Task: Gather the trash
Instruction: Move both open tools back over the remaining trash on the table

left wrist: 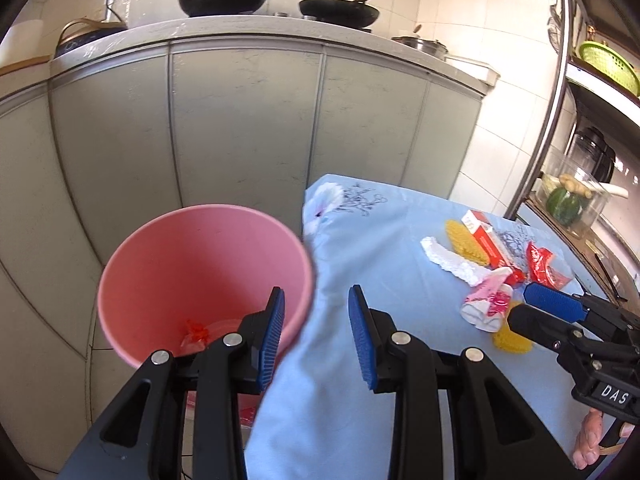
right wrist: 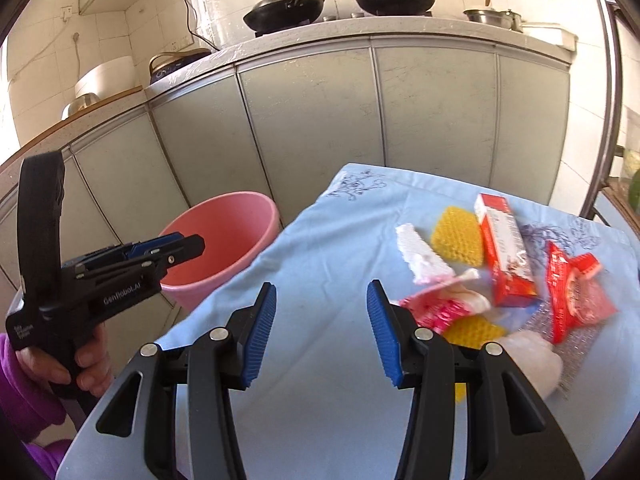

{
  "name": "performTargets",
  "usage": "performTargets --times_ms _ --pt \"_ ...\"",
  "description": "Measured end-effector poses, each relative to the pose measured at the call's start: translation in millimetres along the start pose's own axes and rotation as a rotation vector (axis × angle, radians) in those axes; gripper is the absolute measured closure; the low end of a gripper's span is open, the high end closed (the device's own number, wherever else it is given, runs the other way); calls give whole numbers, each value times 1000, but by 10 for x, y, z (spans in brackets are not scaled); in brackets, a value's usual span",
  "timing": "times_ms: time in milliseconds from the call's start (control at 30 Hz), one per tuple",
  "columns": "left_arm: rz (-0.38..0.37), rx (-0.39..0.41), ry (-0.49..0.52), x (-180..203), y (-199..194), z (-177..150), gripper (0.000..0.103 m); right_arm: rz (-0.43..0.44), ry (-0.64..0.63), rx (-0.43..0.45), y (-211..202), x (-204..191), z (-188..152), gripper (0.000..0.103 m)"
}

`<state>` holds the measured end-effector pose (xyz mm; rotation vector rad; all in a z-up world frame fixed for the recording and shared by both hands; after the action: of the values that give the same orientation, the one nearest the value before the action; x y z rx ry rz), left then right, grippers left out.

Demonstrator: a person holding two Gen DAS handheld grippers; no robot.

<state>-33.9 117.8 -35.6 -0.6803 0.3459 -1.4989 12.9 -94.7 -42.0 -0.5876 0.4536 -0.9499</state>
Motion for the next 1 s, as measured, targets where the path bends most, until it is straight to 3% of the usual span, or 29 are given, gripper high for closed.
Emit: performTargets --times_ms 433,733,1000 --pt "-84 -33 97 536 219 18 71 -132 77 37 -347 613 -302 55" --pt "-186 -72 212 1088 439 -15 71 -231 172 55 -595 1074 -518 55" --pt "-242 -122 283 1452 770 -86 71 -225 249 30 -596 1240 -642 55"
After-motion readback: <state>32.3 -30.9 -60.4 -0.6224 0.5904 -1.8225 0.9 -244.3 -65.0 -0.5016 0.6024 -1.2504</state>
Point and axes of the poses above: each gripper's, at about its wrist camera, not at the fingertips, and y roughly the way its jaws point, x to its right, z to its top, the point moved 4 cm from there along y, roughly the way its jaws point, and after that the axes turned 7 degrees about -z, right-handed, at the moved point
